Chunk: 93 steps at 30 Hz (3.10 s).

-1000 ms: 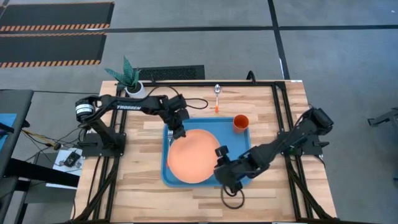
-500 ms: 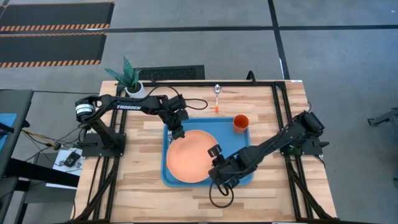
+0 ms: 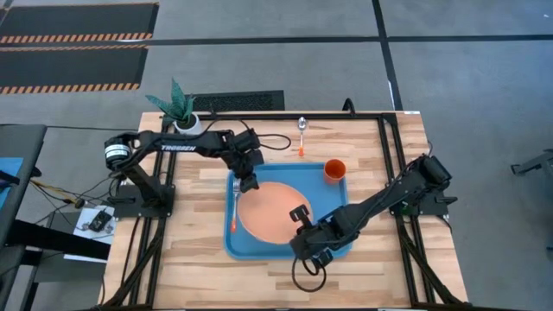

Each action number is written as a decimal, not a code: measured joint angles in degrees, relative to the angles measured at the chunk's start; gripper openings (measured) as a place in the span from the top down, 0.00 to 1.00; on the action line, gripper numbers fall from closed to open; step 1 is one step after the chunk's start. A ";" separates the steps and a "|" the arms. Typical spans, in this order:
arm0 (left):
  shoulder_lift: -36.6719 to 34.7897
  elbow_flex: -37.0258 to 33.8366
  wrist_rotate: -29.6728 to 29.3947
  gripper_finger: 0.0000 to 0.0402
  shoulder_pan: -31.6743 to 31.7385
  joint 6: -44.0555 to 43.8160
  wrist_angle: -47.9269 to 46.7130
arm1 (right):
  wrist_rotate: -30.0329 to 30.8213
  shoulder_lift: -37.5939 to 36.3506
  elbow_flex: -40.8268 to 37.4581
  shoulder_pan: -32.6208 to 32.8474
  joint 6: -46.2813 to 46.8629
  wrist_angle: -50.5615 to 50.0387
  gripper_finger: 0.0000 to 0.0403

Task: Pick and place plate/cup/fork/spoon on tray
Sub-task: Put the orange plate on the blue serving tray

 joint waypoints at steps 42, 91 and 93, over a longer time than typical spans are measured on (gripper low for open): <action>-47.47 -41.78 -26.73 0.99 -13.11 -1.80 51.70 | -4.66 1.32 -10.75 -3.46 10.64 1.76 0.95; -47.45 -43.69 -32.17 0.98 -17.07 -3.29 49.22 | -12.62 5.35 -10.81 -3.76 13.81 3.42 0.74; -47.45 -43.69 -32.17 0.98 -17.07 -3.32 49.25 | -12.52 5.35 -10.80 -3.81 14.47 2.84 0.74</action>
